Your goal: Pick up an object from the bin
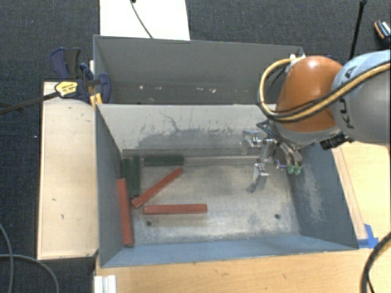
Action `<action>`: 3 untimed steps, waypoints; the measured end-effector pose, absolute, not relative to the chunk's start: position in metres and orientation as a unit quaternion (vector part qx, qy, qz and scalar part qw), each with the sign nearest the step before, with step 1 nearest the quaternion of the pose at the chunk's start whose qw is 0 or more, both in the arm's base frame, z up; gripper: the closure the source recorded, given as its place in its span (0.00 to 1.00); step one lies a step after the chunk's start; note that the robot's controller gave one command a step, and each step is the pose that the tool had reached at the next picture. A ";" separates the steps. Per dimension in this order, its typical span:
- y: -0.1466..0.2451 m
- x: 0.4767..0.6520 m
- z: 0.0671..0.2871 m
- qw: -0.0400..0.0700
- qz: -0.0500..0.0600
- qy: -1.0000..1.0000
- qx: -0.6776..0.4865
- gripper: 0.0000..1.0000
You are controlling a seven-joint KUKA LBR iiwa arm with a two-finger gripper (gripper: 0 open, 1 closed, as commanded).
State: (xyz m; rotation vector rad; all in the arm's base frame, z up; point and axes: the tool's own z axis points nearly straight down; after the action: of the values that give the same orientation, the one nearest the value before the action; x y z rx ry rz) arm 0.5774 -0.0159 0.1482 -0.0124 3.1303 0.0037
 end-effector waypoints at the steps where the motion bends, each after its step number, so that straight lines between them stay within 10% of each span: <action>1: 0.047 0.549 0.066 -0.003 0.002 1.000 0.004 0.00; 2: 0.166 0.551 0.073 0.001 0.002 1.000 -0.028 0.00; 3: 0.239 0.507 0.070 -0.001 0.002 1.000 -0.027 0.00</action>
Offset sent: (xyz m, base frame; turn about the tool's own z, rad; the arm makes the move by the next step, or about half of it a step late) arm -0.0260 0.0579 -0.0782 0.0225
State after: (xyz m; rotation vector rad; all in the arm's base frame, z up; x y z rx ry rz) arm 0.5066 0.2388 0.0703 -0.0837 3.1422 0.0059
